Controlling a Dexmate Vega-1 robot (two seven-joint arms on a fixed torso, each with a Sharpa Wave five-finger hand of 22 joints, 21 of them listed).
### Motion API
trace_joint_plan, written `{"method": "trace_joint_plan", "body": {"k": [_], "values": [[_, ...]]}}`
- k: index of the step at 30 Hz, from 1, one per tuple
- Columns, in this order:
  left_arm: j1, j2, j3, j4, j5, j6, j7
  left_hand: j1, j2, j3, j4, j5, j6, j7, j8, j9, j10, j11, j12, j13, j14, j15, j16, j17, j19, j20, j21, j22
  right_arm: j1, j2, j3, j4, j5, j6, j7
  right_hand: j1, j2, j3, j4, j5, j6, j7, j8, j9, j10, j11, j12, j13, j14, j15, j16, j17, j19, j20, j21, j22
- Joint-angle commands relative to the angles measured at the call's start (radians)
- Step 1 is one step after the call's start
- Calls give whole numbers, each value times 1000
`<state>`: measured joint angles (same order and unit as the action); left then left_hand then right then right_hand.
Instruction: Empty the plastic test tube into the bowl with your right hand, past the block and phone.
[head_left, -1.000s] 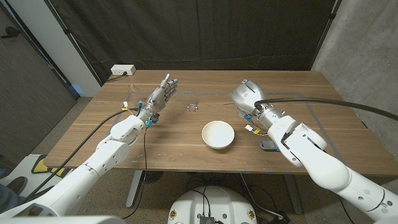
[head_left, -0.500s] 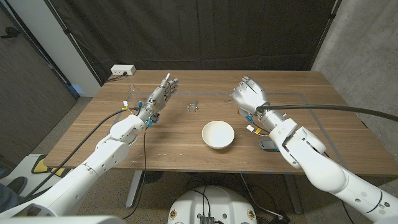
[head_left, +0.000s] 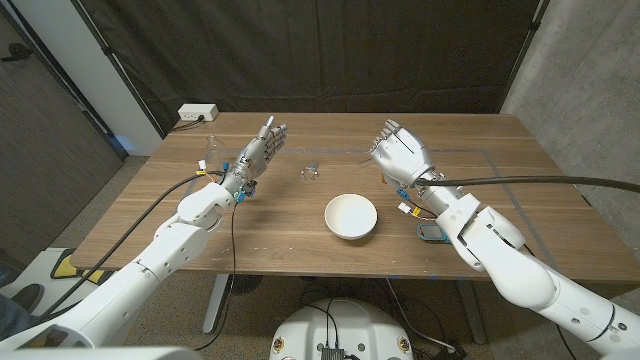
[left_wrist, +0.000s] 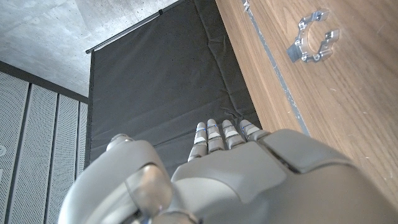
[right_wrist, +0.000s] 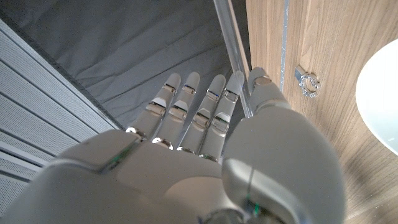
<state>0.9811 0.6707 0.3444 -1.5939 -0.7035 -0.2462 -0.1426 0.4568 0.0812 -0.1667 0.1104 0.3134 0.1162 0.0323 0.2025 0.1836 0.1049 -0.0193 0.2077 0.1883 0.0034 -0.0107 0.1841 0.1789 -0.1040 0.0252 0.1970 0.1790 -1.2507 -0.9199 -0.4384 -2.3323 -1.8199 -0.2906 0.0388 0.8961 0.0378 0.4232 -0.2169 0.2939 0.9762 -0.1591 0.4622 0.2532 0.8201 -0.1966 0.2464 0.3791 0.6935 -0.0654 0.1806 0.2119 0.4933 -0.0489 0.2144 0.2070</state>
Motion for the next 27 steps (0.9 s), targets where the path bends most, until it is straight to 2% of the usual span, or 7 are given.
{"method": "trace_joint_plan", "body": {"k": [1,14,27], "values": [[-11,6,2,-3,4,6,-6,7,3,-8,0,-1,9,0,-2,5,7,1,-3,3,0,-1,4,4,-13,0,7,6,32,-19,-26,65,15,-21,-164,-8,4,79,61,9,3,-6,132,64,-23,-2,-12,1,-21,-132,-1,5,-19,-40,-4,1],[-20,18,1,0,5,20,-13,9,4,-10,0,-1,10,-1,-2,5,6,0,-3,3,-1,0,4,4,-12,0,7,6,93,-21,-71,123,26,-31,-273,-12,2,95,60,3,2,-9,136,48,-41,5,-18,1,-60,-121,0,8,-59,-37,-13,0],[-35,21,2,11,8,21,-24,10,5,-13,0,-2,9,-1,-3,5,7,-1,-3,3,-1,0,4,4,-13,0,7,6,132,-52,-87,169,46,-45,-370,-11,1,106,58,-3,1,-14,137,38,-37,1,-15,1,-66,-125,6,9,-75,-39,-14,-1]]}}
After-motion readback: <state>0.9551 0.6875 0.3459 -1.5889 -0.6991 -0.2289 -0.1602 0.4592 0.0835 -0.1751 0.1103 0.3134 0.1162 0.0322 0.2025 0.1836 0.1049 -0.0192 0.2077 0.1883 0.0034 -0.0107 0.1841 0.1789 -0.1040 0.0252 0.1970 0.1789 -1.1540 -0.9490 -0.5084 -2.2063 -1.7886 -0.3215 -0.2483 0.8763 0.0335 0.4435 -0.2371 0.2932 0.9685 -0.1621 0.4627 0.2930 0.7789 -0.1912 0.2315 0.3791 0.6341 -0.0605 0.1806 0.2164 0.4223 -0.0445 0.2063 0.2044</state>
